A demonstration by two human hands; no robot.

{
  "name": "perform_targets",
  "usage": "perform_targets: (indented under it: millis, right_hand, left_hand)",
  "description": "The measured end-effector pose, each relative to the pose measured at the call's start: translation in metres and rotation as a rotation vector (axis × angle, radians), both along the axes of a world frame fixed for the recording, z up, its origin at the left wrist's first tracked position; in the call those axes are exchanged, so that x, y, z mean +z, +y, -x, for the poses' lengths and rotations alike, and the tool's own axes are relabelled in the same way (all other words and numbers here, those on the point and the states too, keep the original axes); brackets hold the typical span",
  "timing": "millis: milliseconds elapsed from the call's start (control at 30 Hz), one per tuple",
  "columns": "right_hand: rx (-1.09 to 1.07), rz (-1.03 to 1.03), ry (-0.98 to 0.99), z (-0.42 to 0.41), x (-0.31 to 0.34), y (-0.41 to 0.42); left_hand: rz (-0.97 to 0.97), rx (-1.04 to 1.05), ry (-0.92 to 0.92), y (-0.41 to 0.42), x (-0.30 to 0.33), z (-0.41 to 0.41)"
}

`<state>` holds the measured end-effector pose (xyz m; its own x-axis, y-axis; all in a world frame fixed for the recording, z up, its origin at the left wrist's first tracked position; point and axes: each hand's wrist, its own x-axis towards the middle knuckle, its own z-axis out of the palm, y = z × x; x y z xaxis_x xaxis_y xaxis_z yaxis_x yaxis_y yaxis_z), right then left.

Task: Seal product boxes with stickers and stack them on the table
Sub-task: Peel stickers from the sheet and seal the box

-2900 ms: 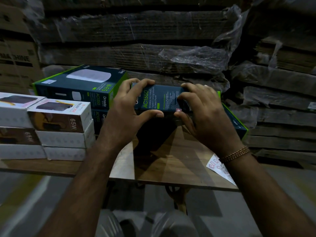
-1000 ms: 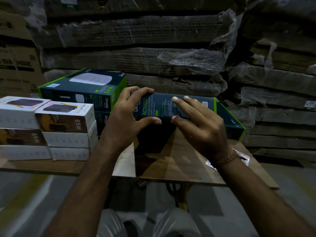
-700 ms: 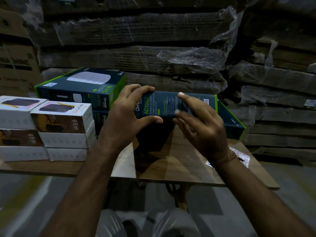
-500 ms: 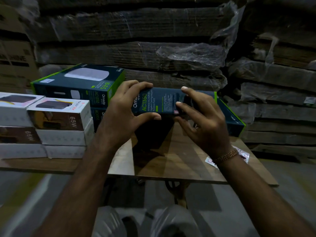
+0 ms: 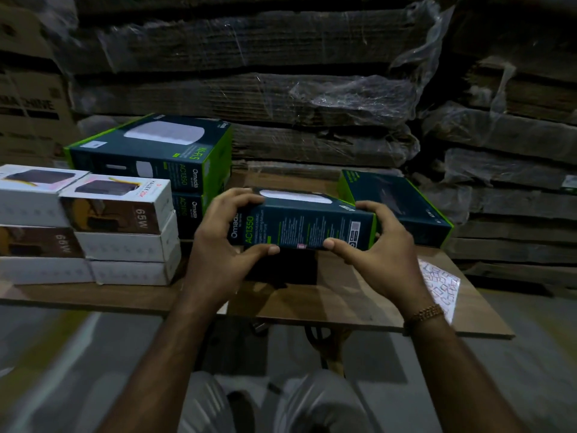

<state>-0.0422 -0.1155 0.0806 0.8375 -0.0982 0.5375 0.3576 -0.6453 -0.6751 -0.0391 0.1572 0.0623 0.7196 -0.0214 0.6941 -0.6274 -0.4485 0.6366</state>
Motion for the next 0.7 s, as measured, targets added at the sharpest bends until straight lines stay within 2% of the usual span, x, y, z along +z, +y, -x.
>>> perform_targets:
  millis: [67, 200, 300, 400, 533, 700]
  right_hand:
    - [0.037, -0.093, 0.032, 0.001, -0.009, -0.001]
    - [0.117, -0.264, 0.069, 0.002, -0.028, -0.004]
    - [0.133, -0.362, 0.101, -0.002, -0.039, -0.003]
    - [0.097, -0.43, 0.122, -0.011, -0.043, 0.0]
    - [0.062, -0.363, 0.067, -0.022, -0.038, -0.001]
    - [0.149, -0.338, -0.003, -0.024, -0.015, -0.005]
  left_hand:
    - [0.151, -0.042, 0.133, -0.004, -0.004, 0.003]
    - [0.595, -0.088, 0.609, -0.016, 0.002, -0.001]
    - [0.718, -0.1, 0.803, -0.018, -0.001, -0.015]
    - [0.702, -0.065, 0.792, -0.025, -0.003, -0.018]
    - [0.743, -0.039, 0.72, -0.028, -0.005, -0.024]
    - [0.78, -0.073, 0.631, -0.029, 0.004, -0.029]
